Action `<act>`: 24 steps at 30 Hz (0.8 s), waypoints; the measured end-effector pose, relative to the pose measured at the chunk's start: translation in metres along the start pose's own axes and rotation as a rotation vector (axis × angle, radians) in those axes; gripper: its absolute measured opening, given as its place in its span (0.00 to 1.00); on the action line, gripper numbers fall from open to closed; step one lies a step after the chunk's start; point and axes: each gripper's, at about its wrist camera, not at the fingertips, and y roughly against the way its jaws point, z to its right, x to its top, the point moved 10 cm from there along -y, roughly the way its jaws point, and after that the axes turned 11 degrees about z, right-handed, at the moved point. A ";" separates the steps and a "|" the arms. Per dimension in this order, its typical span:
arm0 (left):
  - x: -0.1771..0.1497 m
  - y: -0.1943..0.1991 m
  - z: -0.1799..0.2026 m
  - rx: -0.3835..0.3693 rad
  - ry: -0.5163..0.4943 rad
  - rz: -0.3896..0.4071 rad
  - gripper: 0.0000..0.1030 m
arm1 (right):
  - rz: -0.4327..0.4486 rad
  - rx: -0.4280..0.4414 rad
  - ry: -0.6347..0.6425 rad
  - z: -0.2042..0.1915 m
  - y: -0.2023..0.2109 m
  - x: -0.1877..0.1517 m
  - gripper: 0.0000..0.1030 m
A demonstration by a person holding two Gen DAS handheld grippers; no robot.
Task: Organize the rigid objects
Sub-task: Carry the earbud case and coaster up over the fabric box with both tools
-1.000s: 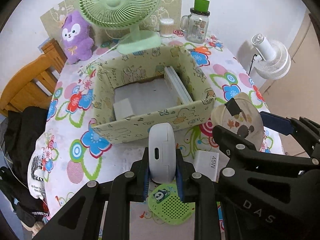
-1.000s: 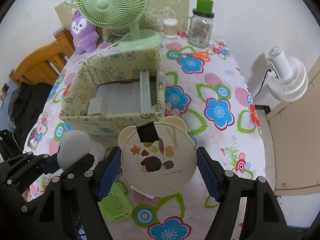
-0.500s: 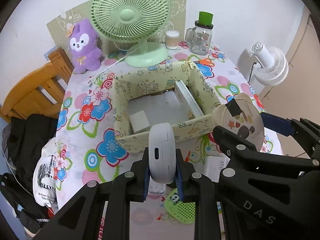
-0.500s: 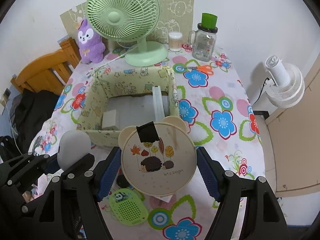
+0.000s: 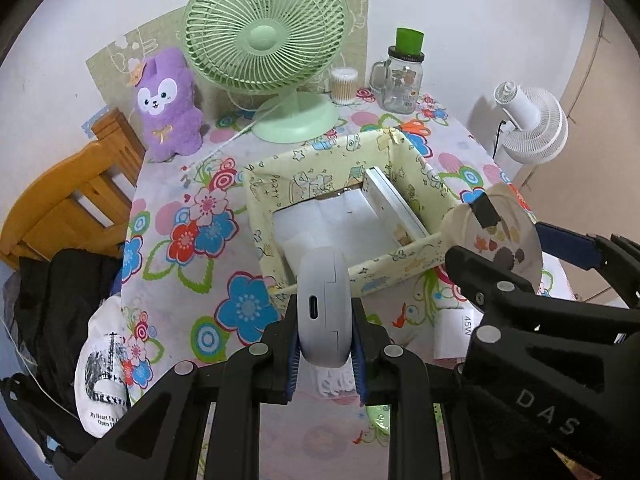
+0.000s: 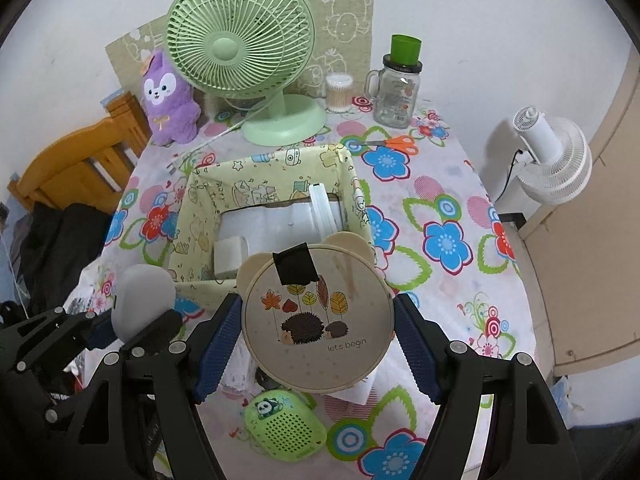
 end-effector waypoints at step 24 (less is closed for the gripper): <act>0.031 -0.025 -0.008 0.054 0.067 -0.009 0.20 | -0.025 0.078 0.057 -0.008 -0.036 0.037 0.75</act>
